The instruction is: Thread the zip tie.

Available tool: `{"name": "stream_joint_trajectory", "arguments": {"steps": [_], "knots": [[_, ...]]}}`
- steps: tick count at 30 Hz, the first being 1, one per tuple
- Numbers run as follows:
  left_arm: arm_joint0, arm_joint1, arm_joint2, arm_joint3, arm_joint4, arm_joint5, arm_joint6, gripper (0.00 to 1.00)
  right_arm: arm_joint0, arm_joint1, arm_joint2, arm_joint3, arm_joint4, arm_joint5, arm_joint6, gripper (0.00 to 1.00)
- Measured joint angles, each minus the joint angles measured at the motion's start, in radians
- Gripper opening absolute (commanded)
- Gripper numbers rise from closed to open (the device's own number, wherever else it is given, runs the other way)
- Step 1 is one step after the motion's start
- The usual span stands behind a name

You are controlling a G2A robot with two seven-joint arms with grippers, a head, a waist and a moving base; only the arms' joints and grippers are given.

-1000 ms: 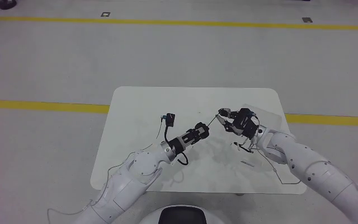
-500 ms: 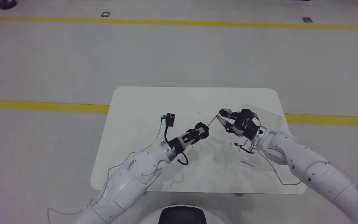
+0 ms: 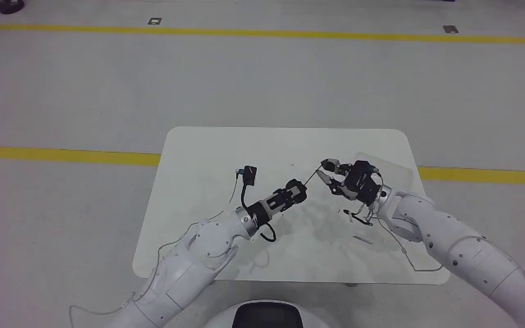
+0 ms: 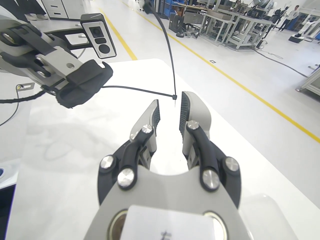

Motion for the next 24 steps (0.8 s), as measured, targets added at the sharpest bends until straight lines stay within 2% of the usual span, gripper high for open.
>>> {"name": "stream_joint_trajectory", "arguments": {"steps": [14, 16, 24], "knots": [[0.0, 0.0, 0.0, 0.0, 0.0, 0.0, 0.0, 0.0, 0.0, 0.001, 0.002, 0.0, 0.002, 0.0, -0.009, 0.06], [0.0, 0.0, 0.0, 0.0, 0.0, 0.0, 0.0, 0.0, -0.001, 0.001, 0.003, 0.001, 0.003, 0.0, -0.01, 0.0], [0.0, 0.0, 0.0, 0.0, 0.0, 0.0, 0.0, 0.0, -0.007, 0.003, 0.01, 0.004, 0.003, 0.0, -0.016, 0.0]]}}
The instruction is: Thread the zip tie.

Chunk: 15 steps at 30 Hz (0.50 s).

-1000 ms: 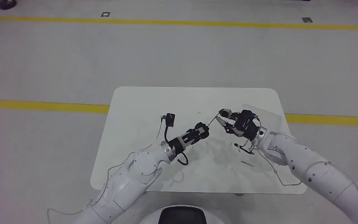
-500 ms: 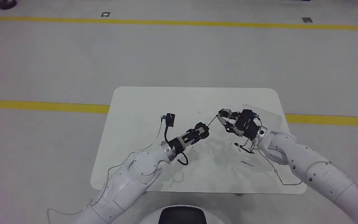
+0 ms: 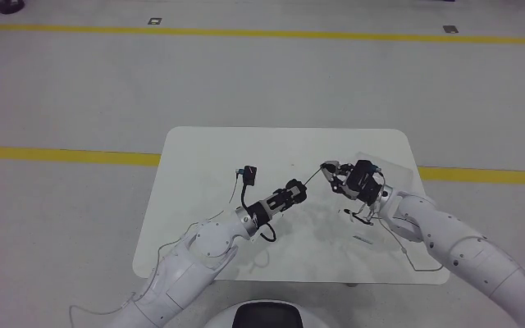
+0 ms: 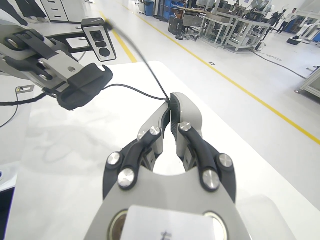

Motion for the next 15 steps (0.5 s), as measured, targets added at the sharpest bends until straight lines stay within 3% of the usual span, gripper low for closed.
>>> {"name": "stream_joint_trajectory", "arguments": {"steps": [15], "knots": [[0.0, 0.0, 0.0, 0.0, 0.0, 0.0, 0.0, 0.0, -0.021, -0.016, 0.06, 0.004, 0.007, 0.0, 0.058, 0.0]]}}
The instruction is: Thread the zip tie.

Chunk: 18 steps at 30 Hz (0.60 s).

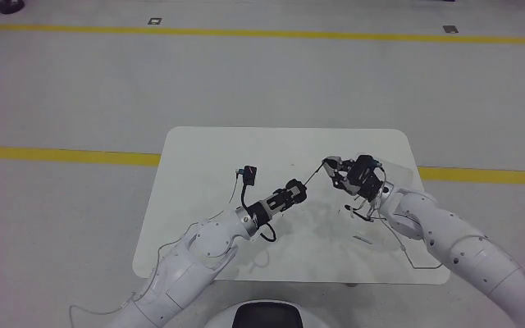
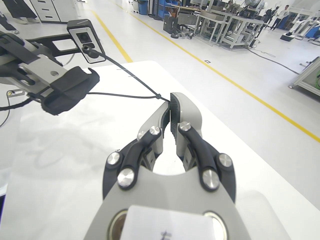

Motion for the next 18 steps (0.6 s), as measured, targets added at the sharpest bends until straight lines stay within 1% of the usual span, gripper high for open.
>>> {"name": "stream_joint_trajectory", "arguments": {"steps": [9, 18], "knots": [[0.0, 0.0, 0.0, 0.0, 0.0, 0.0, 0.0, 0.0, -0.002, -0.02, 0.036, 0.028, 0.02, 0.0, 0.047, 0.0], [0.0, 0.0, 0.0, 0.0, 0.0, 0.0, 0.0, 0.0, -0.014, -0.029, 0.069, 0.043, 0.019, 0.0, 0.067, 0.0]]}}
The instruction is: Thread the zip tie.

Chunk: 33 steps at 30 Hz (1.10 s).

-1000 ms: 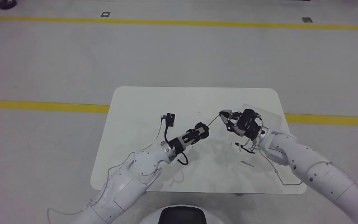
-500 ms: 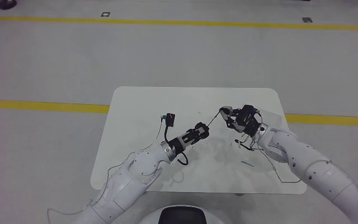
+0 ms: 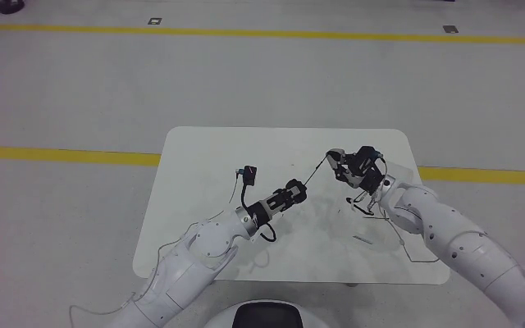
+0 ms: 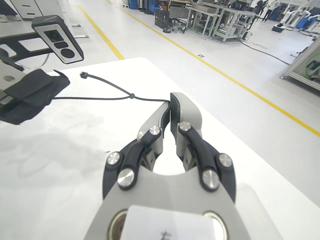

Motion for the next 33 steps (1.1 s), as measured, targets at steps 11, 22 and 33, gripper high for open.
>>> {"name": "stream_joint_trajectory", "arguments": {"steps": [11, 22, 33], "knots": [[0.0, 0.0, 0.0, 0.0, 0.0, 0.0, 0.0, 0.0, -0.009, -0.009, 0.029, 0.011, 0.006, 0.0, 0.023, 0.0], [0.0, 0.0, 0.0, 0.0, 0.0, 0.0, 0.0, 0.0, -0.015, -0.014, 0.05, 0.021, 0.016, 0.0, 0.031, 0.0], [0.0, 0.0, 0.0, 0.0, 0.0, 0.0, 0.0, 0.0, -0.012, -0.015, 0.058, 0.031, 0.028, 0.0, 0.029, 0.0]]}}
